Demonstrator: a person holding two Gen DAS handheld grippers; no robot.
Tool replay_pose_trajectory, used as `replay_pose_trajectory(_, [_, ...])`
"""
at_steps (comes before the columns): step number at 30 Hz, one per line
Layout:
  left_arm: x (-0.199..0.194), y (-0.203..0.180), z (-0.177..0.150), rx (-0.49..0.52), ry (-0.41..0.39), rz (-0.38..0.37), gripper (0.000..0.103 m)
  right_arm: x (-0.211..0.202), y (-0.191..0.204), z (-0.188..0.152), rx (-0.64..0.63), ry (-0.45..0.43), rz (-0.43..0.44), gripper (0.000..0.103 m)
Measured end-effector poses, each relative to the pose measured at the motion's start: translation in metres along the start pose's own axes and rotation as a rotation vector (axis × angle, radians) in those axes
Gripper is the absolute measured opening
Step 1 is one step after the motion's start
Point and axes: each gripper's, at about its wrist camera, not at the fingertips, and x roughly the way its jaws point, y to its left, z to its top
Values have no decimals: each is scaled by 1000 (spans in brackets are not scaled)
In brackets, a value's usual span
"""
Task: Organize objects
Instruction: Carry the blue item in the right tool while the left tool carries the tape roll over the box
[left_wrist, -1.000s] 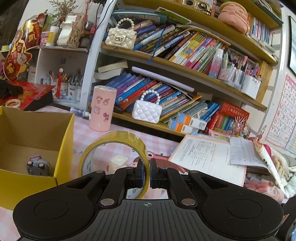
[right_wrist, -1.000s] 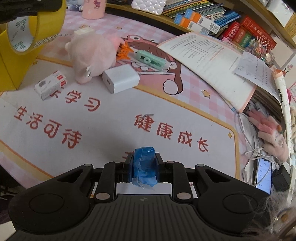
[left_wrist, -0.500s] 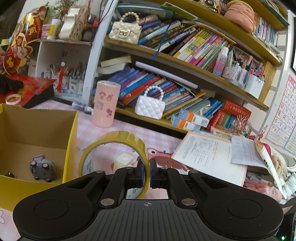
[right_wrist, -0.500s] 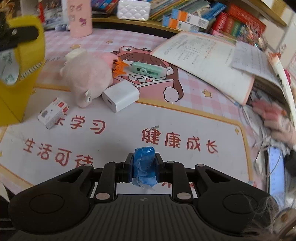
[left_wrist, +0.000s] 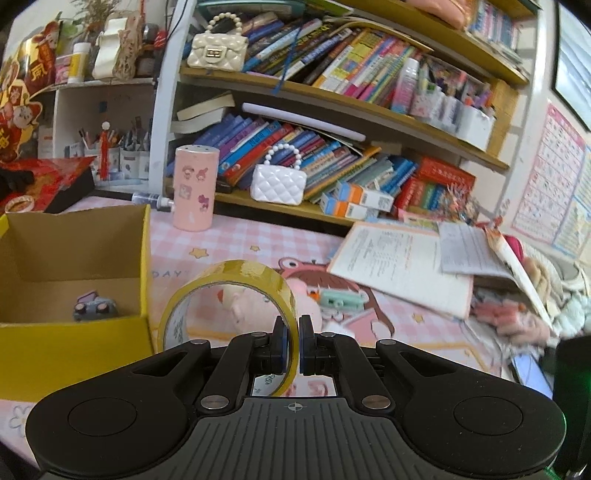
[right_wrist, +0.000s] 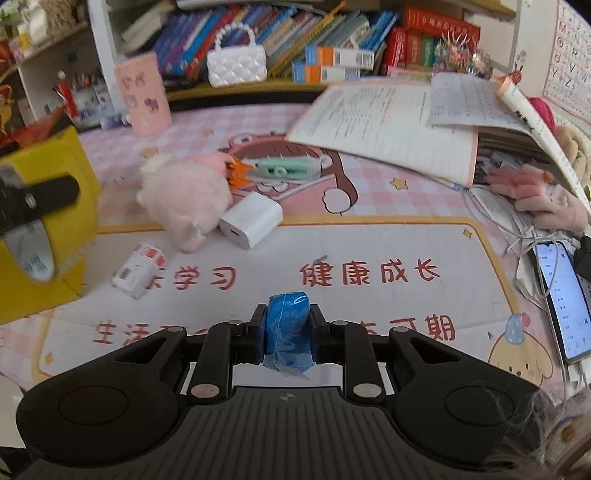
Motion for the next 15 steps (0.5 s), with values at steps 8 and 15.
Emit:
replay_pose_trajectory(8, [-45,17,-25,23,47,16,4,-33,22,-28,4,-56,43,20])
replay_pose_trajectory(15, [-80,44,-40,20,67,73,4,-51,51,-50,-12,-66,111,20])
